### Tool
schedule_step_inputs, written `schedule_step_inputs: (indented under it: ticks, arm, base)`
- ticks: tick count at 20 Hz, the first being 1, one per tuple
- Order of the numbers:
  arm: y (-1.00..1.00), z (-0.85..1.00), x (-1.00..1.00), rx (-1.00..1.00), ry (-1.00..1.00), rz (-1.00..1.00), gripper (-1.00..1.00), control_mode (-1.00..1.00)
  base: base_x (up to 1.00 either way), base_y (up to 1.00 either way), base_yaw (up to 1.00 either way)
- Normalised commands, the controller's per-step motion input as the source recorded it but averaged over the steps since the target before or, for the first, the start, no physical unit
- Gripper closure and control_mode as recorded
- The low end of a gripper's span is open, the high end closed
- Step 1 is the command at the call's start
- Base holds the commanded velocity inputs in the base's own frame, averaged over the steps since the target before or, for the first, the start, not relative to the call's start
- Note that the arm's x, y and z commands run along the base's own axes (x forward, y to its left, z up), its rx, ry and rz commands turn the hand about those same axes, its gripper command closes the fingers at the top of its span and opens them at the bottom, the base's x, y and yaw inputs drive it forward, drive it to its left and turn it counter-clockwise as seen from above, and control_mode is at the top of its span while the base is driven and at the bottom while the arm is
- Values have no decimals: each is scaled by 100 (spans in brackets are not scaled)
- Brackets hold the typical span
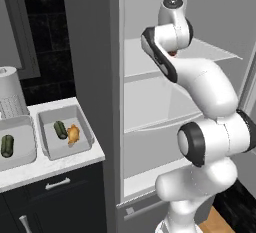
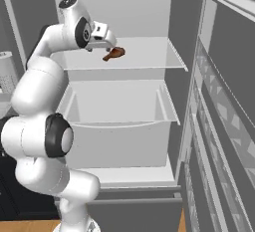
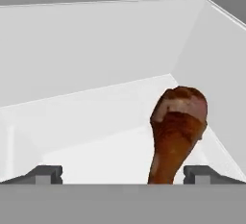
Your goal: Place one cucumber and one chicken drumstick in each tupperware on the nearby counter, to pack two identical lunches.
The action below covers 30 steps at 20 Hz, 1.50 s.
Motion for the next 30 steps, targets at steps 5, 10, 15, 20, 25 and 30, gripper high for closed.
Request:
schedule_step_inputs:
  ticks: [5, 10, 15, 20, 25, 30]
  arm:
    - [-9, -65, 93, -1, 10, -6, -100, -100]
    - [-3, -54, 80, 1, 0, 0, -100, -100]
    - [-35, -2, -14, 10, -9, 0, -100, -100]
    - [-42, 0, -16, 8, -21, 0, -100, -100]
    - [-19, 0, 46, 0, -12, -8, -100, -100]
    - [-7, 0, 38, 0, 0, -12, -100, -100]
  base:
    - [0, 0, 0]
    - [0, 0, 0]
    - [0, 0, 0]
    - [0, 0, 0]
    - [0, 0, 0]
    - [0, 0, 0]
